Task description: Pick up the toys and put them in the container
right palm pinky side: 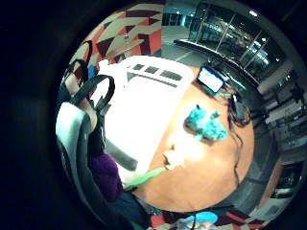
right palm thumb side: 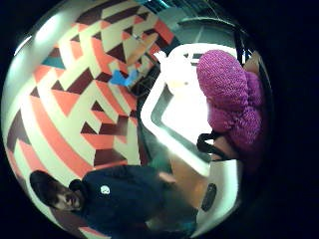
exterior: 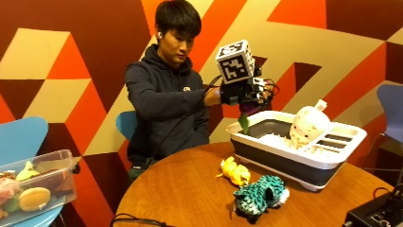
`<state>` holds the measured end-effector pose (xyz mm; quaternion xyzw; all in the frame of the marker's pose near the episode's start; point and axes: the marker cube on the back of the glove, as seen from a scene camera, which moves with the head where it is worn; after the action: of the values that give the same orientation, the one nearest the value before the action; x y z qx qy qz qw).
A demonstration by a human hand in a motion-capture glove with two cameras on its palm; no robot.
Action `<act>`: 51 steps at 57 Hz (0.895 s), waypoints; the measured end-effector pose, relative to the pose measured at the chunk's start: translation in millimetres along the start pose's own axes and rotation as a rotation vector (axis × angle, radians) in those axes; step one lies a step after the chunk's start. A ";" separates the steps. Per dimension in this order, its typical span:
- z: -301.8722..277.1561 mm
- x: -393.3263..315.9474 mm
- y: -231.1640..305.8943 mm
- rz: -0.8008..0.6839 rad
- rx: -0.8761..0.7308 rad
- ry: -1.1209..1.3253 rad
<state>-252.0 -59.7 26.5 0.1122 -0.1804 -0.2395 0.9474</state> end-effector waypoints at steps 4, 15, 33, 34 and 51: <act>0.9 15.5 -21.2 0.061 -0.002 -0.052; 29.6 19.2 -21.2 0.078 -0.135 0.030; -3.6 81.0 54.1 0.280 -0.044 0.052; -4.2 86.9 57.6 0.312 -0.045 0.058; 58.3 147.5 89.6 0.586 -0.305 0.407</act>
<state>-117.1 -62.9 148.9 -0.0408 0.0247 0.0443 0.9979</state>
